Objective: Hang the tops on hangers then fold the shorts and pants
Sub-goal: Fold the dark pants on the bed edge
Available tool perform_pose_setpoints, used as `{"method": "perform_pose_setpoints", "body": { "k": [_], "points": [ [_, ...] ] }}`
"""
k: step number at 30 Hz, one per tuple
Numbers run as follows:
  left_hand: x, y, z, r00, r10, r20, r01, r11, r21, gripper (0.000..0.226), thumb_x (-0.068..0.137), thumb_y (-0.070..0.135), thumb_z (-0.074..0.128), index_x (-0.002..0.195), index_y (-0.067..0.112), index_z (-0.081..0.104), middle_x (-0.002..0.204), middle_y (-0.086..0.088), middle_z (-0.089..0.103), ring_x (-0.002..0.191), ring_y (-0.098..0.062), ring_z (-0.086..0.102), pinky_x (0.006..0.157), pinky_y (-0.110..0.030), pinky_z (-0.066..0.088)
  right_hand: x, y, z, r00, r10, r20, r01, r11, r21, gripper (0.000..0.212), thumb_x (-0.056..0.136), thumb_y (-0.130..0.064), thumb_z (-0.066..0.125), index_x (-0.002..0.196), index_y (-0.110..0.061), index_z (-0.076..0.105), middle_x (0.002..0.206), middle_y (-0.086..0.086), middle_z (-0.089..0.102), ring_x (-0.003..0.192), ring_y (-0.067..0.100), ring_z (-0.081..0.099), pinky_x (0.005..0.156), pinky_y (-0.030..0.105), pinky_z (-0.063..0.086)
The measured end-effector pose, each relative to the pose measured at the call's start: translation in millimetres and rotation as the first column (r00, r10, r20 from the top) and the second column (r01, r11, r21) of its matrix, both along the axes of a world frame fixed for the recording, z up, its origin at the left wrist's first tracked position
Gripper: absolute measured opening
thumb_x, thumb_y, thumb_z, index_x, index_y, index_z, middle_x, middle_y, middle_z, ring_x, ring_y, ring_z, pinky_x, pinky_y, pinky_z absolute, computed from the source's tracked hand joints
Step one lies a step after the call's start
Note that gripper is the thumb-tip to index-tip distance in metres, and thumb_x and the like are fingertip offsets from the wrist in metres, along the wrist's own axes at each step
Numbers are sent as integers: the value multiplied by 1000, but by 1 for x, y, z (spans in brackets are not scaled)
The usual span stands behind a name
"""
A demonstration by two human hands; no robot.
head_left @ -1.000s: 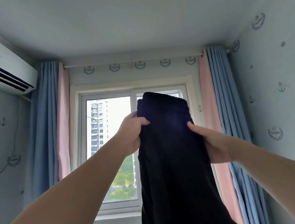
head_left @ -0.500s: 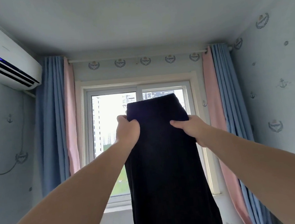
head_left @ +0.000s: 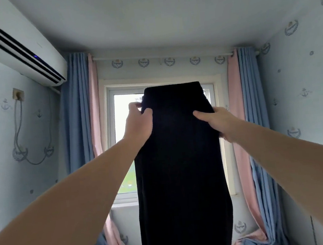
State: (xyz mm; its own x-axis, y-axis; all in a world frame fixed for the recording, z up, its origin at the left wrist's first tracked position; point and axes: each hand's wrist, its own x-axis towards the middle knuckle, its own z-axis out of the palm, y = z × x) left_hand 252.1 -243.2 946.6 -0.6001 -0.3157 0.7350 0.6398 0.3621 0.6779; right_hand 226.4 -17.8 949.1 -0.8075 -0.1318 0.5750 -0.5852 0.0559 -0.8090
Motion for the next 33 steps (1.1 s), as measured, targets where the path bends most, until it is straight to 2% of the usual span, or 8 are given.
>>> {"method": "perform_pose_setpoints", "body": {
  "k": [6, 11, 17, 19, 22, 26, 30, 33],
  "points": [
    [94, -22, -27, 1000, 4, 3, -4, 1000, -7, 25, 98, 15, 41, 118, 29, 42, 93, -2, 62, 65, -11, 56, 49, -22, 44, 84, -15, -28, 999, 33, -19, -33, 999, -22, 21, 89, -33, 75, 107, -24, 68, 102, -2, 75, 81, 12, 75, 58, 20, 57],
    [140, -46, -53, 995, 12, 99, -7, 999, -45, 25, 97, 19, 42, 116, 34, 41, 103, -3, 64, 81, -13, 61, 66, -29, 50, 129, -34, -55, 997, 62, 53, -59, 997, -53, 13, 90, -31, 75, 100, -24, 69, 97, -4, 77, 77, 10, 75, 55, 19, 56],
    [155, -85, -87, 987, 0, 162, 2, 1000, -14, 24, 93, 22, 45, 111, 39, 44, 100, -2, 66, 87, -18, 64, 76, -37, 54, 142, -71, -82, 989, 89, 122, -84, 995, -52, 14, 88, -30, 76, 99, -24, 69, 84, -10, 77, 73, 10, 75, 52, 20, 56],
    [152, -103, -102, 980, 6, 201, -4, 1000, -9, 28, 92, 23, 45, 117, 34, 44, 102, -2, 65, 92, -20, 66, 80, -41, 55, 135, -89, -96, 983, 96, 157, -89, 995, -50, 16, 87, -30, 77, 98, -24, 67, 82, -10, 77, 72, 9, 74, 50, 19, 55],
    [136, -135, -133, 970, 7, 244, -7, 1000, 1, 27, 94, 21, 46, 119, 32, 43, 101, -1, 65, 85, -15, 64, 67, -31, 51, 113, -120, -124, 972, 91, 216, -87, 996, -29, 20, 85, -31, 79, 100, -24, 67, 85, -9, 78, 74, 12, 75, 52, 22, 57],
    [88, -189, -190, 939, 5, 344, -12, 1000, 17, 27, 97, 19, 48, 122, 29, 42, 97, -3, 65, 79, -14, 64, 66, -31, 54, 61, -174, -179, 948, 69, 310, -87, 995, 42, 17, 86, -32, 78, 98, -23, 71, 88, -5, 78, 75, 13, 76, 57, 24, 58],
    [15, -253, -275, 880, -48, 473, 33, 999, 40, 26, 87, 26, 50, 111, 35, 46, 84, 1, 70, 78, -18, 69, 71, -41, 58, -14, -233, -260, 894, 22, 448, -87, 988, 126, 20, 88, -32, 76, 104, -21, 72, 89, -4, 79, 77, 14, 76, 55, 21, 57],
    [-48, -304, -361, 807, -71, 586, 18, 995, 95, 24, 83, 30, 51, 105, 40, 49, 81, 4, 71, 80, -22, 72, 78, -50, 60, -83, -285, -336, 840, -50, 540, -88, 970, 227, 20, 89, -31, 75, 106, -19, 74, 91, -1, 79, 82, 18, 76, 70, 31, 60]
  ]
}}
